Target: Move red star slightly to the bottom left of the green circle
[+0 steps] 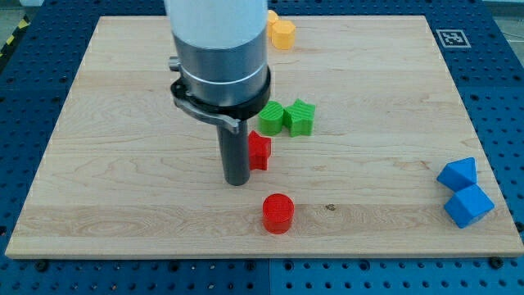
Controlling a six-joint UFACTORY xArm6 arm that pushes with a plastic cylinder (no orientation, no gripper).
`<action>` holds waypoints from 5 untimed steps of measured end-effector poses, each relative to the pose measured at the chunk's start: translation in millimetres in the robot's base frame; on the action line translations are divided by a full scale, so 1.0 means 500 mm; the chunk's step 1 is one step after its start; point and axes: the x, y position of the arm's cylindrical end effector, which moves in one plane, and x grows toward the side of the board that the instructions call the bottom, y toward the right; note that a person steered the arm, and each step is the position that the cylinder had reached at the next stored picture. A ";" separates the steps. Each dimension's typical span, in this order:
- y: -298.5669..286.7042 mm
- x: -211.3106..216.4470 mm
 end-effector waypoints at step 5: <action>0.010 0.040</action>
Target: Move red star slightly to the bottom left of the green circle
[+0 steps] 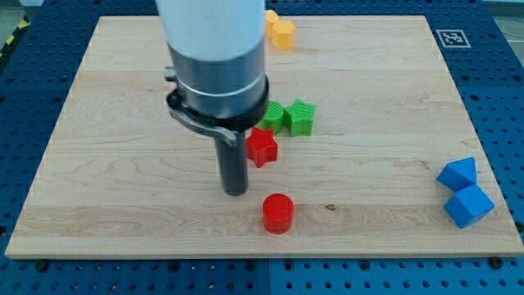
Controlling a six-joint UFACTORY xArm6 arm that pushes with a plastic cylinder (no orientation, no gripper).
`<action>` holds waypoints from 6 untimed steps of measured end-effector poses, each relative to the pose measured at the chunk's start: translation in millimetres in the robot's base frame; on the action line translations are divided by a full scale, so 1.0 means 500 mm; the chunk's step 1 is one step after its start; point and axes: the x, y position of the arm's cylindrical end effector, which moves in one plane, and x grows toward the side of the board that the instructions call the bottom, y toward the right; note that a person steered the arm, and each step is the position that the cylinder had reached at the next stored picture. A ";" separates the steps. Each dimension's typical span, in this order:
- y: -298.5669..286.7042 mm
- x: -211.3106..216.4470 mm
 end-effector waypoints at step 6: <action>0.042 -0.084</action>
